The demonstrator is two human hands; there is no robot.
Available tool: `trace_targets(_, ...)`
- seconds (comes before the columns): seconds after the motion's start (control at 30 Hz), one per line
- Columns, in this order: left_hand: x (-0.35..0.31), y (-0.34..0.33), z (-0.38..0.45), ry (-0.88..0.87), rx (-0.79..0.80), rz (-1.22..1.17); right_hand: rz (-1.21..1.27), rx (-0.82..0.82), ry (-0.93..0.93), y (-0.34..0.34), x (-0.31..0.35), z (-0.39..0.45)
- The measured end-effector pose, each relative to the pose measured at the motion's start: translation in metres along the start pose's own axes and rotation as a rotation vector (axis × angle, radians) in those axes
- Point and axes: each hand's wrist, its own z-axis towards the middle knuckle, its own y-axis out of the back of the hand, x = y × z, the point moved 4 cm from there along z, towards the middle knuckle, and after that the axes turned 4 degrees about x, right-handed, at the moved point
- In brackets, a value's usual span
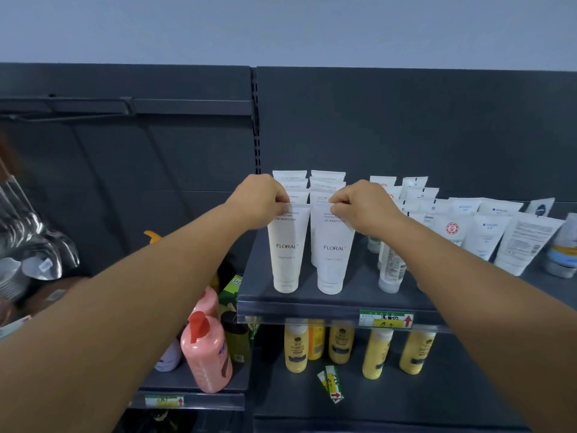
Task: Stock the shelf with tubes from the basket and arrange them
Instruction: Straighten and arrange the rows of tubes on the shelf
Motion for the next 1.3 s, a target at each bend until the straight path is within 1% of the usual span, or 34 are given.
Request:
trace_targets(0.2,0.001,0.002,0.005,0.01,0.057,0.022,-0.005,0.042,-0.014,0.004,-0.003,-0.002)
trace_targets(0.27,0.002,0.006,0.008,0.007,0.058,-0.019,0.038,0.065,-0.017,0.01,-0.002,-0.001)
trace_targets(0.37,0.006,0.018,0.019,-0.011,-0.014,-0.063,0.092,-0.009,-0.02,0.024,0.0,0.008)
trace_targets(0.43,0.01,0.022,0.031,-0.013,-0.028,-0.056,0.026,-0.026,-0.016,0.029,0.001,0.021)
trace_targets(0.53,0.013,0.019,0.051,-0.041,0.006,0.027,-0.125,0.037,-0.032,0.024,0.004,0.041)
trace_targets(0.6,0.012,0.014,0.062,-0.062,0.041,0.085,-0.17,0.095,-0.055,0.018,0.004,0.053)
trace_targets(0.67,0.011,0.009,0.069,-0.078,0.082,0.119,-0.186,0.147,-0.078,0.014,0.003,0.065)
trace_targets(0.77,0.013,0.002,0.079,-0.085,0.127,0.108,-0.196,0.22,-0.092,0.012,0.004,0.075)
trace_targets(0.87,0.014,-0.002,0.086,-0.101,0.158,0.109,-0.162,0.297,-0.092,0.011,0.006,0.078)
trace_targets(1.07,0.015,-0.002,0.09,-0.126,0.182,0.093,-0.313,0.276,0.027,0.008,0.0,0.09)
trace_targets(1.13,0.015,-0.002,0.091,-0.127,0.19,0.092,-0.302,0.254,0.051,0.007,-0.001,0.093)
trace_targets(1.3,0.015,-0.002,0.092,-0.12,0.186,0.072,-0.202,0.21,0.016,0.008,-0.001,0.092)
